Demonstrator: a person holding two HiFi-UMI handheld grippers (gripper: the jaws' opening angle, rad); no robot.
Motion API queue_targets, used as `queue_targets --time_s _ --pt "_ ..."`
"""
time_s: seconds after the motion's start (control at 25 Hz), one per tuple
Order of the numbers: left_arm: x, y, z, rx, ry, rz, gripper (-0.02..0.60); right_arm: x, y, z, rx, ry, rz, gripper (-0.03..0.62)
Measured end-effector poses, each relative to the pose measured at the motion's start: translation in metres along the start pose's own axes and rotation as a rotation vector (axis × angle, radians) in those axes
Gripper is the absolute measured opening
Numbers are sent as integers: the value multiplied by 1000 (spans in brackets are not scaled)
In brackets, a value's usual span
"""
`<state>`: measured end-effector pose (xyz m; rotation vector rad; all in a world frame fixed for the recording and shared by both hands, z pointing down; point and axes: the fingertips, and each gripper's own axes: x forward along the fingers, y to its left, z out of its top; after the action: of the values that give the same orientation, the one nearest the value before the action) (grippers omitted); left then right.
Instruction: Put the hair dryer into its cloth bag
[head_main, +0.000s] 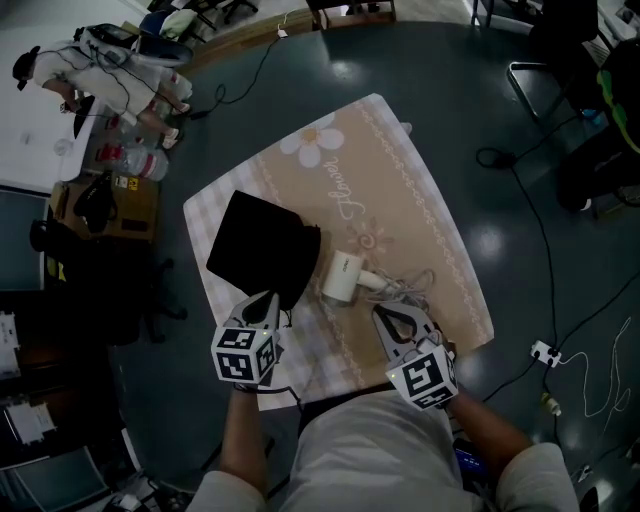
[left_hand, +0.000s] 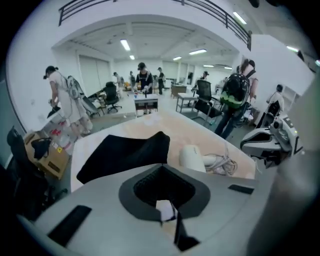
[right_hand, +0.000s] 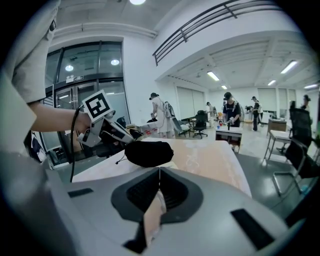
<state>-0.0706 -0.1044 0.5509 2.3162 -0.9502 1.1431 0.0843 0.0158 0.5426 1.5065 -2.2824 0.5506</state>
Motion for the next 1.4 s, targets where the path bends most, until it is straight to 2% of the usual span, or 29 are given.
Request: queue_targets --time_s 0.12,0.36,0.52,0.6,0.64,0.72,0.96,1.2,1.4 --pt "10 -14 -19 -12 54 -58 6 0 4 0 -12 7 6 15" --pt "8 -15 -28 -42 31 -28 6 0 -1 -10 -77 48 -13 15" --pt "3 -11 -17 -34 9 1 6 4 -15 -30 -167 170 -12 24" --pt "3 -12 -12 -36 0 2 6 8 -26 -41 -214 251 -9 161" --pt "4 -13 -11 -37 -1 1 6 10 -31 -45 -240 289 -8 190" --pt "5 -16 -11 -38 -1 -1 6 15 -38 -52 -291 351 0 196" --pt "5 -19 -13 -47 -2 -9 6 28 -35 -64 -388 491 81 210" --pt "5 -21 -13 -65 -11 -11 6 35 -29 -63 -489 558 163 210" --pt "3 -19 -14 -81 -14 -7 6 39 -22 -70 -497 597 208 241"
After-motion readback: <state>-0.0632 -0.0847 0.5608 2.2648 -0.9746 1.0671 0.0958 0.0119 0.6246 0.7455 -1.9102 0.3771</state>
